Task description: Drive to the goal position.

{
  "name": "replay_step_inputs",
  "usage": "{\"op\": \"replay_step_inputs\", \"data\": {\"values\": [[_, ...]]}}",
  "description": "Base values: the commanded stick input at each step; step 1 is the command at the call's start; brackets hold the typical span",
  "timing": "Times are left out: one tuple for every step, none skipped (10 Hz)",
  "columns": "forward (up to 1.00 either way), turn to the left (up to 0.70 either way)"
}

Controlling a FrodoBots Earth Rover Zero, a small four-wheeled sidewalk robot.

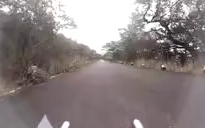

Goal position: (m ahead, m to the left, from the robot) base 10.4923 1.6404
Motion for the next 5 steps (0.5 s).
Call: {"op": "replay_step_inputs", "data": {"values": [[0.5, 0.0], [0.5, 0.0], [0.5, 0.0], [0.5, 0.0], [0.5, 0.0]]}}
